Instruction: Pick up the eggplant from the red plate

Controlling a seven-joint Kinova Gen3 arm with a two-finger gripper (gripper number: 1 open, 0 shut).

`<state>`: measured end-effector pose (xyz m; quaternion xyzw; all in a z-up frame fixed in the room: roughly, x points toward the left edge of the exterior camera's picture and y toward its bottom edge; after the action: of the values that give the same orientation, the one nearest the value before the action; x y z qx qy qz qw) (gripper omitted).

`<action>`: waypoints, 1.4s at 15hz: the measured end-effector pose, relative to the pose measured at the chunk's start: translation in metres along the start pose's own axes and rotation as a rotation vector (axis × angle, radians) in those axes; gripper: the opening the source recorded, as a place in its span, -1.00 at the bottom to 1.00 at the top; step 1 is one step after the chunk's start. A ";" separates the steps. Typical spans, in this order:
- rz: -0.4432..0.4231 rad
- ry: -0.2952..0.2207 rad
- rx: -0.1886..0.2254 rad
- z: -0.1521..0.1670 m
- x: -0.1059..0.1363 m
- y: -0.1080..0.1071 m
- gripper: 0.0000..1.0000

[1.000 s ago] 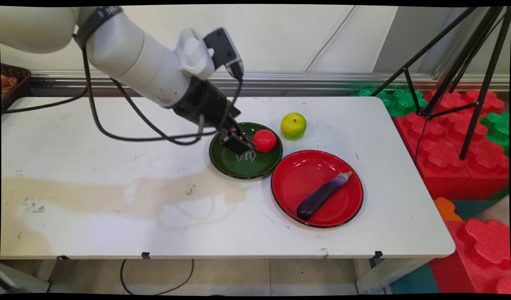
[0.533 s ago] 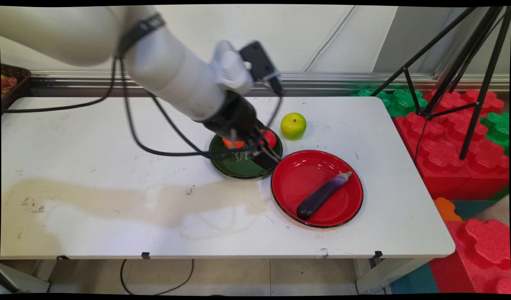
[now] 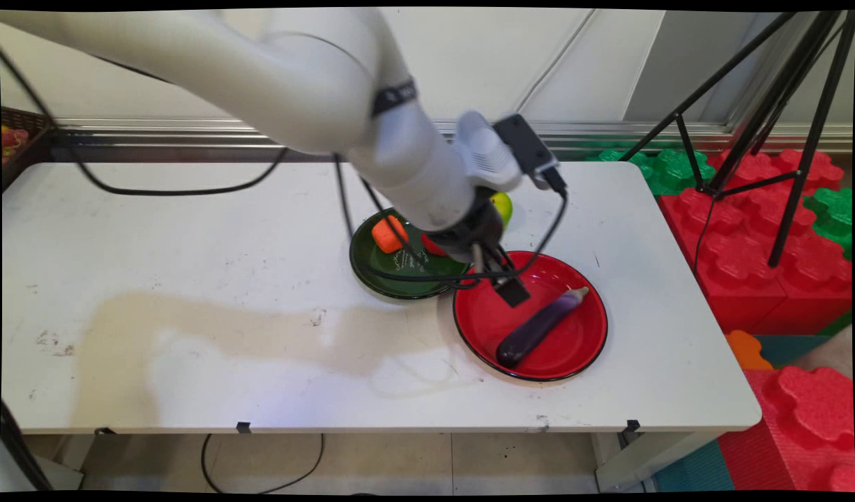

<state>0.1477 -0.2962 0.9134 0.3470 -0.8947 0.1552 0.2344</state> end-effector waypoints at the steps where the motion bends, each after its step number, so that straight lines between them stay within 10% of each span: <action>1: -0.007 -0.006 -0.004 0.011 0.004 0.002 1.00; 20: -0.081 -0.084 -0.091 0.158 0.021 0.017 1.00; 21: -0.084 -0.086 -0.093 0.162 0.020 0.017 -1.00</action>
<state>0.0724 -0.3667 0.7858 0.3793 -0.8949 0.0882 0.2179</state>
